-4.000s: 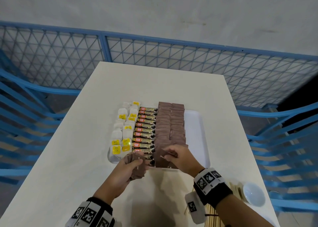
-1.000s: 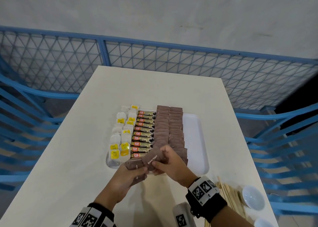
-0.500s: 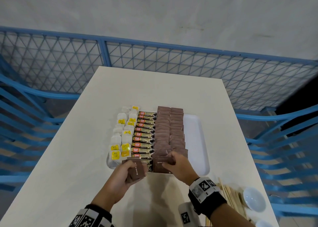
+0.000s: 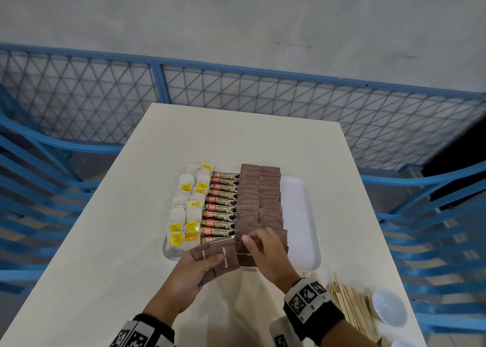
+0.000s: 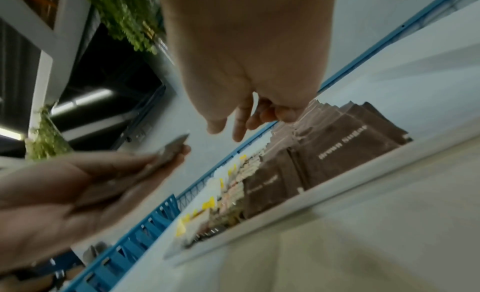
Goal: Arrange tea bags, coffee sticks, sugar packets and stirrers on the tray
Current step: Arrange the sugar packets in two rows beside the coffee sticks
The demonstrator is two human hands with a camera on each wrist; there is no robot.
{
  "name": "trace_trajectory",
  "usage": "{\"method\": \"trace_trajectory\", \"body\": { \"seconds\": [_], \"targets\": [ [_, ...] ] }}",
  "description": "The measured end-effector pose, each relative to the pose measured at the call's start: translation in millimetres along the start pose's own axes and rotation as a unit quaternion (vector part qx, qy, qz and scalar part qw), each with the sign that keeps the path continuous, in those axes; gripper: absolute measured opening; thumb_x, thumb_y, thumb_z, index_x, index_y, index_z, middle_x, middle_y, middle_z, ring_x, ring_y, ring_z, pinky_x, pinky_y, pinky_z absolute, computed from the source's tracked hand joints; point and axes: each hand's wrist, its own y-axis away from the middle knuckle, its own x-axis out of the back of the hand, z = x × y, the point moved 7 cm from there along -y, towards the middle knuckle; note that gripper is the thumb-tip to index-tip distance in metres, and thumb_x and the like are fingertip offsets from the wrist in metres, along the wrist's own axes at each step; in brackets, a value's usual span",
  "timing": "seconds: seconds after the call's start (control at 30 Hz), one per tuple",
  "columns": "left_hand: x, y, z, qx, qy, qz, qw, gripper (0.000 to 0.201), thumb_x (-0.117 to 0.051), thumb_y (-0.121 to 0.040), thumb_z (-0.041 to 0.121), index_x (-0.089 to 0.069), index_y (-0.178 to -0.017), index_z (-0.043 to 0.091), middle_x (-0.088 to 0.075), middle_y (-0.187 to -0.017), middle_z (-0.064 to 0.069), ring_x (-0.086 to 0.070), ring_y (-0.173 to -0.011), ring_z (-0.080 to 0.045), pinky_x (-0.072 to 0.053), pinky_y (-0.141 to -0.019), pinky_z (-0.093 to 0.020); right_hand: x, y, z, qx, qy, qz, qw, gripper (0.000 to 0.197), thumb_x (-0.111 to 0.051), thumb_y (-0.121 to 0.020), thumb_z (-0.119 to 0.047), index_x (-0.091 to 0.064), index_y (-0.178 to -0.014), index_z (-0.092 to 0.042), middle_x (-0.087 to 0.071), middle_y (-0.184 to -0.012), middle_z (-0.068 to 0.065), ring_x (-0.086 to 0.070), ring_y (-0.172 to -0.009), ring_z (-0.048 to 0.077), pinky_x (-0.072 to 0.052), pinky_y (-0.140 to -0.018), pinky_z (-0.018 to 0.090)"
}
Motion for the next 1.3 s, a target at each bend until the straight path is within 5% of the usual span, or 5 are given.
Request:
{"method": "trace_trajectory", "body": {
  "seconds": [0.23, 0.43, 0.63, 0.8, 1.3],
  "targets": [
    [-15.6, 0.0, -1.6, 0.014, -0.017, -0.031, 0.999, 0.027, -0.052, -0.089, -0.003, -0.064, -0.113, 0.002, -0.068, -0.109, -0.022, -0.063, -0.105, -0.040, -0.050, -0.093, -0.045, -11.2, 8.3, -16.9, 0.000, -0.164, -0.133, 0.977, 0.038, -0.067, -0.084, -0.012, -0.055, -0.106, -0.040, -0.063, -0.096, 0.014, -0.058, -0.084, 0.014, -0.053, -0.082, 0.030],
    [-15.5, -4.3, -2.3, 0.033, 0.042, -0.046, 0.998, 0.033, -0.037, -0.091, -0.006, -0.069, -0.097, 0.003, -0.073, -0.087, -0.012, -0.071, -0.078, -0.019, -0.057, -0.072, -0.032, 9.9, 12.3, -2.1, -0.061, -0.252, -0.105, 0.960, 0.013, -0.060, -0.088, -0.006, -0.059, -0.091, -0.018, -0.063, -0.078, 0.000, -0.058, -0.062, 0.008, -0.051, -0.061, 0.023],
    [-12.3, -13.1, -8.3, 0.031, 0.068, -0.044, 0.996, 0.027, -0.043, -0.093, -0.006, -0.063, -0.106, 0.005, -0.072, -0.084, -0.008, -0.071, -0.084, -0.019, -0.058, -0.072, -0.030, 29.1, 19.4, 27.9, -0.137, -0.348, -0.061, 0.926, 0.015, -0.054, -0.089, 0.003, -0.049, -0.102, 0.001, -0.064, -0.100, 0.018, -0.067, -0.079, 0.024, -0.057, -0.074, 0.035],
    [-11.0, -17.2, -6.0, -0.032, -0.035, 0.006, 0.999, 0.021, -0.054, -0.087, -0.008, -0.064, -0.102, 0.001, -0.073, -0.078, -0.009, -0.069, -0.071, -0.020, -0.059, -0.062, -0.028, 43.8, 22.8, 41.9, -0.130, -0.302, -0.022, 0.944, 0.015, -0.059, -0.087, -0.001, -0.055, -0.101, -0.005, -0.069, -0.095, 0.008, -0.064, -0.075, 0.007, -0.048, -0.061, 0.014],
    [-30.6, -42.0, 15.0, -0.113, -0.273, -0.017, 0.955, 0.028, -0.061, -0.082, -0.008, -0.069, -0.090, 0.017, -0.072, -0.080, 0.006, -0.068, -0.077, -0.011, -0.053, -0.068, -0.019, 40.2, 16.6, 68.4, -0.115, 0.045, 0.019, 0.992, 0.015, -0.068, -0.081, -0.017, -0.059, -0.094, -0.015, -0.058, -0.089, -0.003, -0.054, -0.084, 0.014, -0.044, -0.079, 0.021]
  ]
}}
